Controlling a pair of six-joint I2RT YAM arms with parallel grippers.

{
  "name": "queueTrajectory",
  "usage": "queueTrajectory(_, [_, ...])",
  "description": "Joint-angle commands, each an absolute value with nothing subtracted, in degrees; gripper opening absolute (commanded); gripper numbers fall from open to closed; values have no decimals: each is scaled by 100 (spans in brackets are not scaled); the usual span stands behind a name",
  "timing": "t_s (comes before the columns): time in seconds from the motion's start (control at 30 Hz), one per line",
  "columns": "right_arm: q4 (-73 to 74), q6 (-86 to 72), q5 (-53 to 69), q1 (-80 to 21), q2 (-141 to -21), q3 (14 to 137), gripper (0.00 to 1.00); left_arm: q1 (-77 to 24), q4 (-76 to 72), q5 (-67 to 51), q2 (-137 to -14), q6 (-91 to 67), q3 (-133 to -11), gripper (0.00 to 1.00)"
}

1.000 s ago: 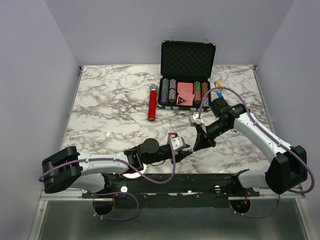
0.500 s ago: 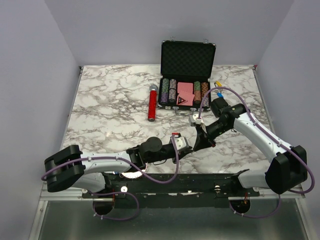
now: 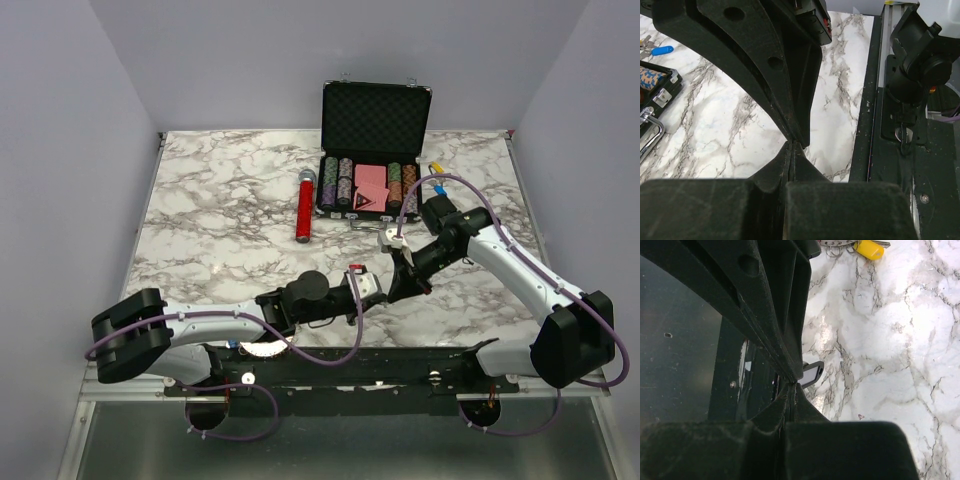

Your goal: Put the keys on the keyring

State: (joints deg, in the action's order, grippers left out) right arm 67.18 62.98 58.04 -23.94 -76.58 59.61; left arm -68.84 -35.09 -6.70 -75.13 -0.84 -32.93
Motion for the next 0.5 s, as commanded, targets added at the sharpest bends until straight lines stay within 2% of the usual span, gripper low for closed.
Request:
queueTrajectory(0.0, [6627,6275,5889,-2426,-7620,5994,1,-6900,-3375,-923,-7585,-53,-3437,0])
queueTrajectory(0.17, [6592,6214,5933,-2426,-7585,5994,1,-6899,-3638,-748,-7454,-228,-3200,0])
queueTrajectory(0.23, [6557,6135,5968,-2426,-7559,6003,8,-6908,-3883,-607,-7348,-351,-3007,0])
queueTrajectory(0.37, [6495,5968,6073,-2426,-7497,6064,34,-6873,-4673,-220,-7050,-772,-2471,0])
queueTrajectory(0.4, [6495,5916,6099,-2417,-7488,6091,44,-6838,-5024,-124,-6944,-895,-2261,0])
queueTrajectory(0.47, [6504,5836,6178,-2408,-7479,6205,52,-6820,-5866,-44,-6812,-1168,-1804,0])
